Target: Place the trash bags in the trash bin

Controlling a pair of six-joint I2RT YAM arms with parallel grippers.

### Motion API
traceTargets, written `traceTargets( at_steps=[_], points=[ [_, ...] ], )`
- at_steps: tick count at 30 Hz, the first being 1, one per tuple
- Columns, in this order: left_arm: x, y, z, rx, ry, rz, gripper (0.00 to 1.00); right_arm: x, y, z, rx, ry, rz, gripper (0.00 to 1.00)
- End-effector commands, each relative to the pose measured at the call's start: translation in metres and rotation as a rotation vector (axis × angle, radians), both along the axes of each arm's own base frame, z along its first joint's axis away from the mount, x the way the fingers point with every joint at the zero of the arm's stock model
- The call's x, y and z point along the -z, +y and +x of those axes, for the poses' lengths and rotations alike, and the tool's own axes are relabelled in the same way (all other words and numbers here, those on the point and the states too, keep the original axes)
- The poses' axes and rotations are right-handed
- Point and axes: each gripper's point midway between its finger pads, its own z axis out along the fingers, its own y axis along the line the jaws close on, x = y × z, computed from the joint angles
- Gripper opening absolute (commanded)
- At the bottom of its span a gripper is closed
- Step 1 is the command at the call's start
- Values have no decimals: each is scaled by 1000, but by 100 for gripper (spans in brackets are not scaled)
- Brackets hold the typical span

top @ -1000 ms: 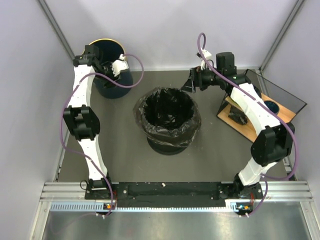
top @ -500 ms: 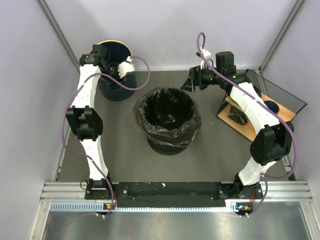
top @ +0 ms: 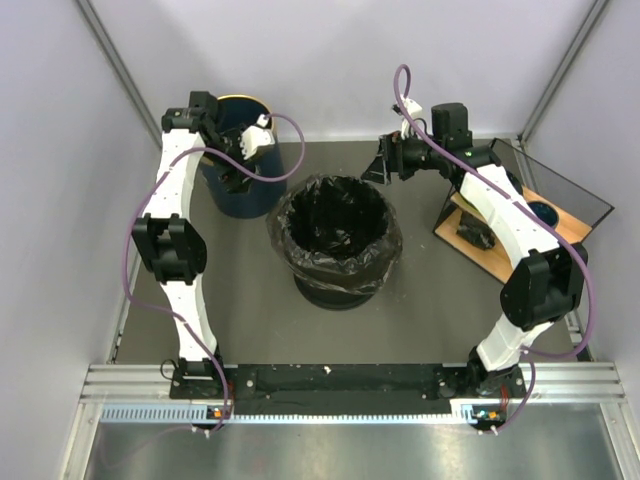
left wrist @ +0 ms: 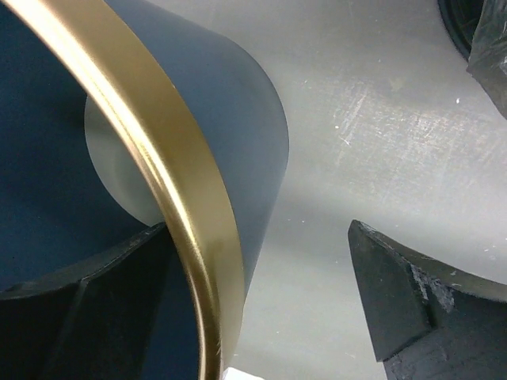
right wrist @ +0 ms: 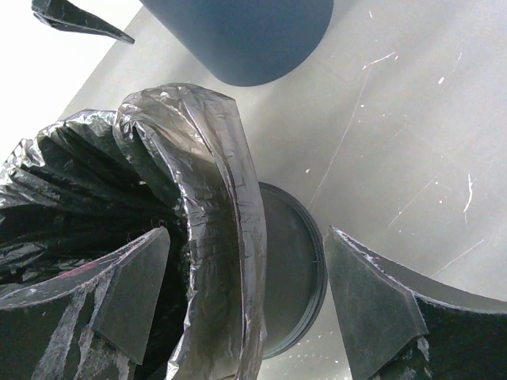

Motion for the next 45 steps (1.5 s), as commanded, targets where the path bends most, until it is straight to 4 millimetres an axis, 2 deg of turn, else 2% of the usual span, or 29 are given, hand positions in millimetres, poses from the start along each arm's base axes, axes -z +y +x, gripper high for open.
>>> traceTargets(
  at_steps=[1,6,9,13,15,21,25,26,27,28,29,34,37,38,40,41,45],
  points=[
    [-39,-8,-35,-7,20,-36,98,-19,0,1,-22,-58,21,80],
    [-55,-11,-38,51,-51,13,98,-17,-2,-2,-26,-60,15,80],
    [-56,-12,-44,88,-54,56,94,-17,-2,-3,-27,-58,16,80],
    [-31,-5,-50,140,14,160,77,-14,0,-3,-33,-47,20,80],
    [-21,-1,-47,149,34,193,64,-15,1,-1,-33,-46,23,80],
    [1,-3,-40,148,89,214,47,-15,1,0,-31,-44,24,80],
    [8,-8,-39,145,111,182,32,-15,-1,-1,-26,-46,21,80],
    [9,-8,-39,146,113,175,26,-16,0,-1,-26,-46,21,80],
    [7,-9,-39,146,109,163,11,-16,-1,0,-22,-51,20,80],
    [6,-10,-39,148,107,159,4,-17,-1,-1,-23,-53,19,80],
    [2,-10,-40,153,95,157,0,-17,-2,-1,-21,-52,18,80],
    [-22,-15,-53,181,39,118,0,-17,-3,-3,-19,-52,16,80],
    [-50,-15,-55,140,-26,82,0,-19,-3,-4,-22,-58,18,80],
    [-70,-17,-57,122,-71,53,0,-18,-3,-4,-22,-59,16,80],
    [-89,-17,-61,111,-121,35,0,-22,-3,-4,-21,-72,15,80],
    [-106,-16,-68,111,-169,34,0,-24,-5,-3,-18,-76,16,80],
    [-145,-10,-90,88,-286,48,0,-34,-10,-5,-4,-91,26,84]
  ],
)
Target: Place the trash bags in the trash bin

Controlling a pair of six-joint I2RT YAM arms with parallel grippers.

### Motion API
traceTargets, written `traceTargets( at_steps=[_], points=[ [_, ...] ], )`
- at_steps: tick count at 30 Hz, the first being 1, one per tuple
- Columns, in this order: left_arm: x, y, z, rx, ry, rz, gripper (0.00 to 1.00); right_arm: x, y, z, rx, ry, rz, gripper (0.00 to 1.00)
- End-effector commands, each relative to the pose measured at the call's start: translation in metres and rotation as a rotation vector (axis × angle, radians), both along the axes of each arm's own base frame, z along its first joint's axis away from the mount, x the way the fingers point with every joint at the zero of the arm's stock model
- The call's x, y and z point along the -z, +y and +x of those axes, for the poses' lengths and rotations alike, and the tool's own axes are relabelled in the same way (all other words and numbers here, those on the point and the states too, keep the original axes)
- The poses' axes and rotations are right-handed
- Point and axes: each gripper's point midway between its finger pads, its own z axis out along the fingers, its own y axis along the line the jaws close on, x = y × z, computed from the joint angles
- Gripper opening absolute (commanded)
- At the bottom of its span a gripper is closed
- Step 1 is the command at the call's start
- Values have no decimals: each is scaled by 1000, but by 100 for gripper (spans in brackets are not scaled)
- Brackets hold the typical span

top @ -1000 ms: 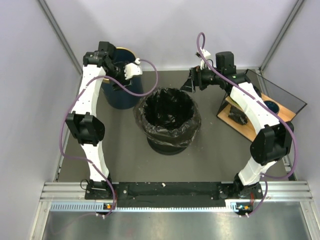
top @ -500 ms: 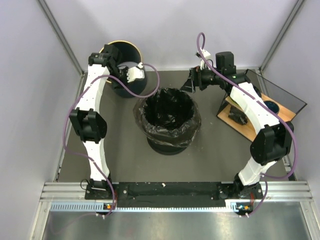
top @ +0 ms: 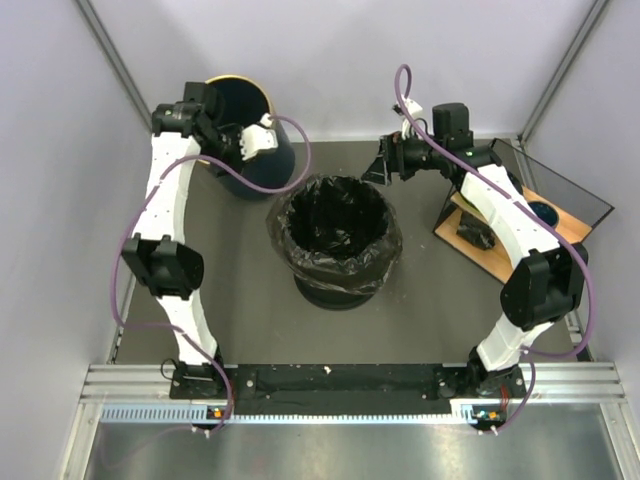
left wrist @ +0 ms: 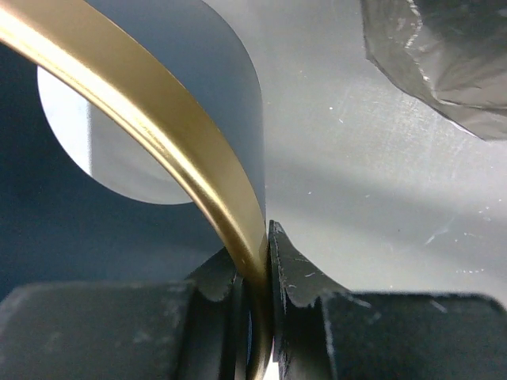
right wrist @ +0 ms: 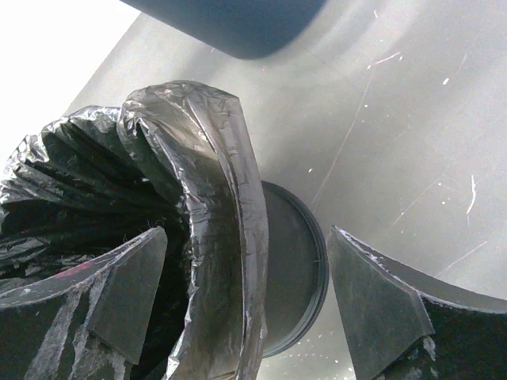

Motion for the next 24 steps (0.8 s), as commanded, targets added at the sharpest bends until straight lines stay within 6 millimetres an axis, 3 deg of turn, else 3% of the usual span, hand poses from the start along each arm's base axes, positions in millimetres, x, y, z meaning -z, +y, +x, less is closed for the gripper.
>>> traceTargets(
  at_steps=[1,5,7,10,14,16,20,24],
  points=[
    [-103,4,-67,-2,-214,-42,0,-41,-12,-7,13,-111,22,87],
    [-153,4,-111,-4,-382,-86,0,-56,-20,-8,50,-170,6,96],
    [-166,2,-126,13,-419,-104,0,-66,-23,-7,71,-186,13,99],
    [-191,-4,-149,70,-499,-132,0,-77,-32,-4,117,-229,-10,99],
    [-224,-14,-198,199,-626,-142,0,-89,-52,0,216,-275,-75,99],
    [-232,-18,-218,246,-674,-147,0,-91,-57,-7,204,-305,-113,99],
    [-244,-31,-282,383,-804,-175,0,-92,-63,-19,197,-327,-139,99],
    [-238,-35,-318,400,-817,-223,0,-73,-68,-26,219,-256,-140,99]
  ],
)
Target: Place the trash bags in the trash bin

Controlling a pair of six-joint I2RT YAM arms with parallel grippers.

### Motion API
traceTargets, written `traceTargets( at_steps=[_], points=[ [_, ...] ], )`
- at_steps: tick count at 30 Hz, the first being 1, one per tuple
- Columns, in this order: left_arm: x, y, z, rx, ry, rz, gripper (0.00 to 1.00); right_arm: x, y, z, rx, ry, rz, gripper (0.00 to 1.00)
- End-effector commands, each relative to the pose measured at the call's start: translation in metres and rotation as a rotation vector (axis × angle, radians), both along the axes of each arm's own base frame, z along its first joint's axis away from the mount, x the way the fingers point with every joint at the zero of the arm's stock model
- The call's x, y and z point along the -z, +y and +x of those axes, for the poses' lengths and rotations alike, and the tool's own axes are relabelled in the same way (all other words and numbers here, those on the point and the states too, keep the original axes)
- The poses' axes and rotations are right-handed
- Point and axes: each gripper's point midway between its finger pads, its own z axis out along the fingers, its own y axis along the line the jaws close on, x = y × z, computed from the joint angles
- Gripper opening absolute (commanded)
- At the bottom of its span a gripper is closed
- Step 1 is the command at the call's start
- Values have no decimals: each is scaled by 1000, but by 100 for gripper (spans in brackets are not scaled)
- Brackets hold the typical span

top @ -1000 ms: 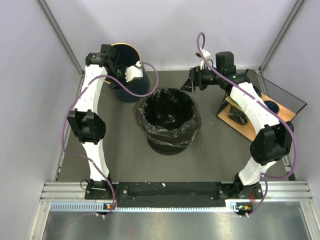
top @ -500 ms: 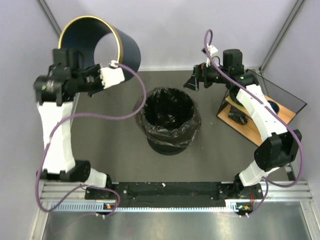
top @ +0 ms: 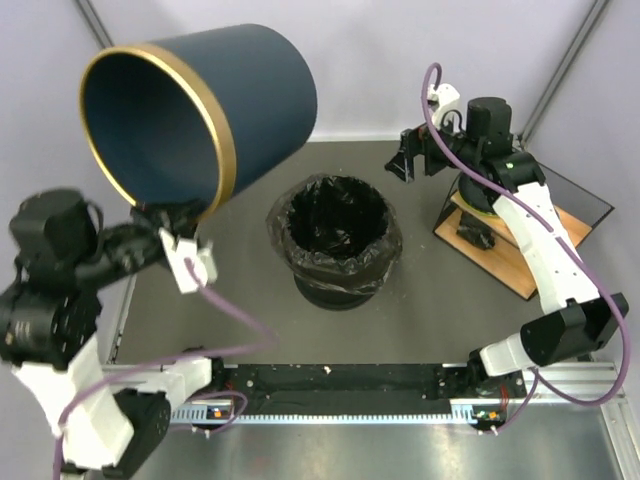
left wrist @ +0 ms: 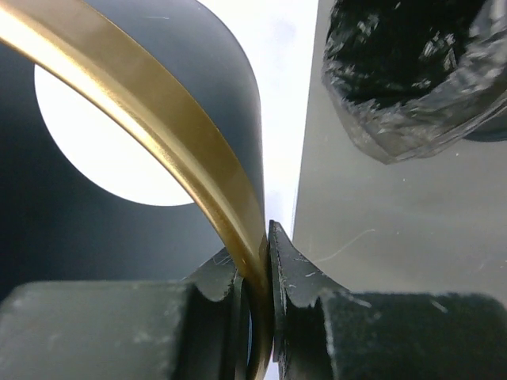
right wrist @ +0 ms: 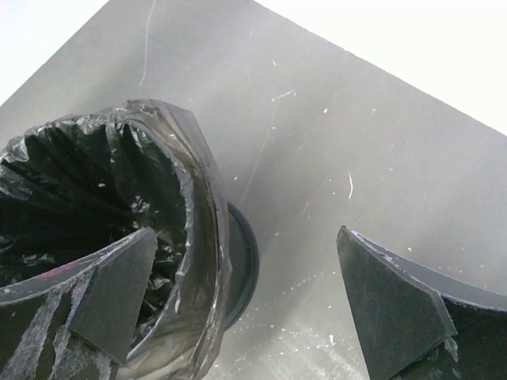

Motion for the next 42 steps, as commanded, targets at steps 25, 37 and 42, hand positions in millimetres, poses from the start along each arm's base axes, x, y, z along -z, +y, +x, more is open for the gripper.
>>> traceTargets(
  at_steps=[25,37,42],
  points=[
    [88,14,-101,115,62,81,0,-47,0,-91,-123,-28,166,91],
    [128,55,-62,-159,177,235,0,-162,24,-99,-96,-313,174,91],
    [187,56,-63,-134,300,319,0,-171,82,-73,-162,-306,157,91]
  ],
)
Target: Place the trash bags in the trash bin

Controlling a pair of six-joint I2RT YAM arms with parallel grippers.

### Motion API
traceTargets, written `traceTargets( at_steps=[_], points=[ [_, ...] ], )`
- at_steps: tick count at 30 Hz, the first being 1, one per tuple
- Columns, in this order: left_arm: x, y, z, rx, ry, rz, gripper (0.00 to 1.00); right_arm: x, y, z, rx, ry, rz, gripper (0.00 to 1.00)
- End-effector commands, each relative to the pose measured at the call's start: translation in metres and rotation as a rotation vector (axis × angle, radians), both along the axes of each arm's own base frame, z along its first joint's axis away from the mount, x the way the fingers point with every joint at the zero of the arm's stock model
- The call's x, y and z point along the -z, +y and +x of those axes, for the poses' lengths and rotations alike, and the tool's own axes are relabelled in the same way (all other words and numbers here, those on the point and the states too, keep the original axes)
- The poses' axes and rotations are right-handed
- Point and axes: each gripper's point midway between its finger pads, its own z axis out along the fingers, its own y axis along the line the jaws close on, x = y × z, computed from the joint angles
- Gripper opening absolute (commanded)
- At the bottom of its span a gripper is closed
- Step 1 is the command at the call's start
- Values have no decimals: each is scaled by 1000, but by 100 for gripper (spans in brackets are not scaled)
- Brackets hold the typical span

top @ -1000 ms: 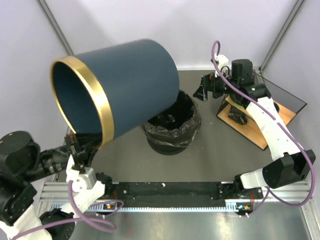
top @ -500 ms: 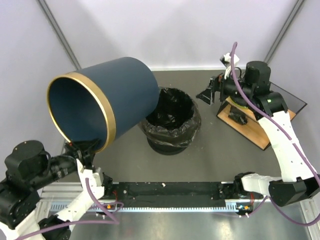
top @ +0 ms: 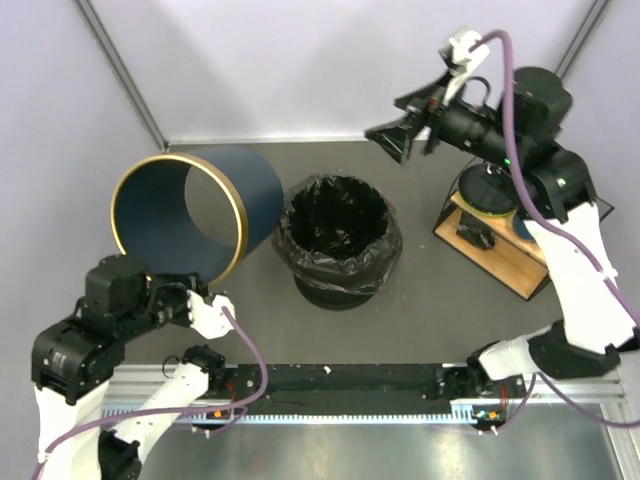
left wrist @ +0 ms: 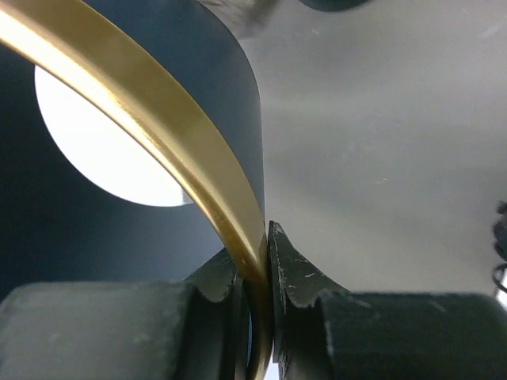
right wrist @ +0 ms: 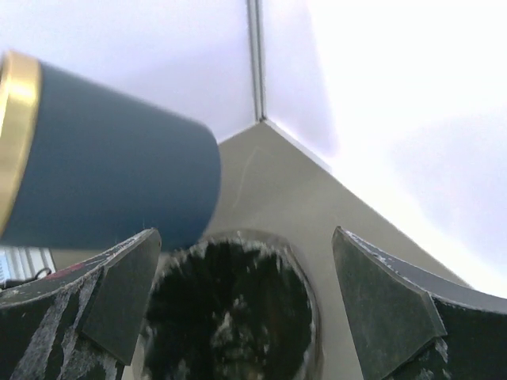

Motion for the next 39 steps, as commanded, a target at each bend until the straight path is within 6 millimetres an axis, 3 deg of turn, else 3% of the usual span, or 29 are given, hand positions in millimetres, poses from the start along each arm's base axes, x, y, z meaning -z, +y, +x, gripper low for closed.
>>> traceTargets(
  at_steps=[1,2,3,4,6,7,9,14,15,19,24,28,32,36,39],
  points=[
    [60,14,-12,6,141,132,0,10,47,34,-5,26,-56,91],
    [68,14,-11,0,167,142,0,11,62,31,-40,4,-83,91],
    [75,13,-11,-2,196,145,0,-2,68,30,-49,-18,-70,91],
    [85,12,-12,2,227,152,0,12,83,37,-72,17,-90,91],
    [96,6,-15,32,266,136,0,8,102,31,-120,8,-80,91],
    [105,5,-16,39,295,144,0,16,115,34,-143,22,-91,91],
    [111,1,-15,49,333,143,0,24,136,20,-224,37,-97,91],
    [121,-11,-12,93,413,133,0,81,186,5,-320,74,-215,91],
    [122,-13,-10,99,433,135,0,87,196,-3,-344,76,-229,90],
    [130,-15,-6,113,479,157,0,113,216,-1,-338,37,-318,90],
    [152,-4,-3,57,565,232,0,134,227,6,-332,57,-354,90],
    [150,-6,-6,61,556,209,0,141,229,10,-321,67,-365,91],
    [130,3,2,18,472,225,0,120,215,9,-312,60,-325,92],
    [95,12,10,-39,340,219,0,104,197,10,-315,87,-270,93],
    [94,12,8,-40,335,208,0,103,200,8,-335,89,-262,93]
  ],
)
